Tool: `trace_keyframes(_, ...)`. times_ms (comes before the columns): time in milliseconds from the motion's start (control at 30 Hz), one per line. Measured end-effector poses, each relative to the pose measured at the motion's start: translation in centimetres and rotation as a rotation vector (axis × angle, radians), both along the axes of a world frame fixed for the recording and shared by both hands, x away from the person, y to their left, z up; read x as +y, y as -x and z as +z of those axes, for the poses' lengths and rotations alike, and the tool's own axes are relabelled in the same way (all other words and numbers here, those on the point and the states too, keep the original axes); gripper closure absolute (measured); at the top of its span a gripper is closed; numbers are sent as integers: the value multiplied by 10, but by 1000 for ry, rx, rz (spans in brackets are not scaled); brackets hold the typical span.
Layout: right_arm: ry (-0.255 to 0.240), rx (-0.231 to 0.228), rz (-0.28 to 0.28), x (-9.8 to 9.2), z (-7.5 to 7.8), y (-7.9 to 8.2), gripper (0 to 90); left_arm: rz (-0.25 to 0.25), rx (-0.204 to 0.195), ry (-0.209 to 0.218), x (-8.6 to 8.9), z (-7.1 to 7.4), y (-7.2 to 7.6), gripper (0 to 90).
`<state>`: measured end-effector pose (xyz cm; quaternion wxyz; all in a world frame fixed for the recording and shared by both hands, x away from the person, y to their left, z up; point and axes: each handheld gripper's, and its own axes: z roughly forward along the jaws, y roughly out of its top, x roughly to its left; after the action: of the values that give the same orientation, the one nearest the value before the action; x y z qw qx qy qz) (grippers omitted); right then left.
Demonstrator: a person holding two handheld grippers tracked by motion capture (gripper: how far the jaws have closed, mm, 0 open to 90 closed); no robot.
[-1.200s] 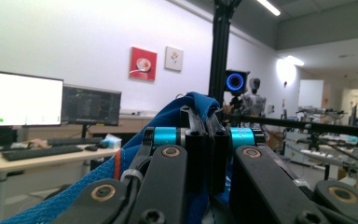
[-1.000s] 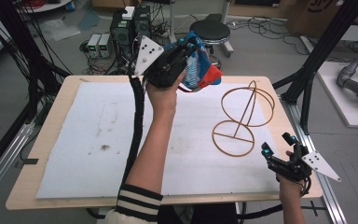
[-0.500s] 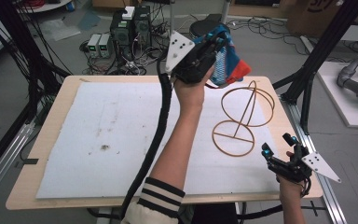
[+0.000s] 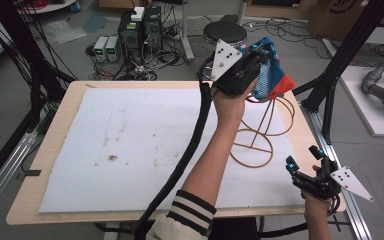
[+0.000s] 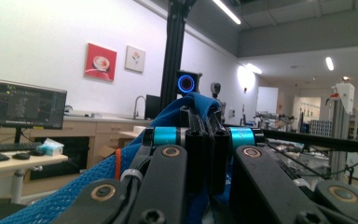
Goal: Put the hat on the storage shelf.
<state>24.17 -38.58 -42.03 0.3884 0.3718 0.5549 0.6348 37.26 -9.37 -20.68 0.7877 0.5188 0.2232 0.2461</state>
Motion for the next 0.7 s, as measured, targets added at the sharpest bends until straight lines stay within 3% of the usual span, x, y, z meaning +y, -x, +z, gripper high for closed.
trace_keyframes(400,-9,0,0,0,0,0,100,-22,27,-97,-30,-18,2,884)
trace_keyframes(700,-15,5,-6,-2,-1,1,100,15,65,-198,-41,-34,1,882)
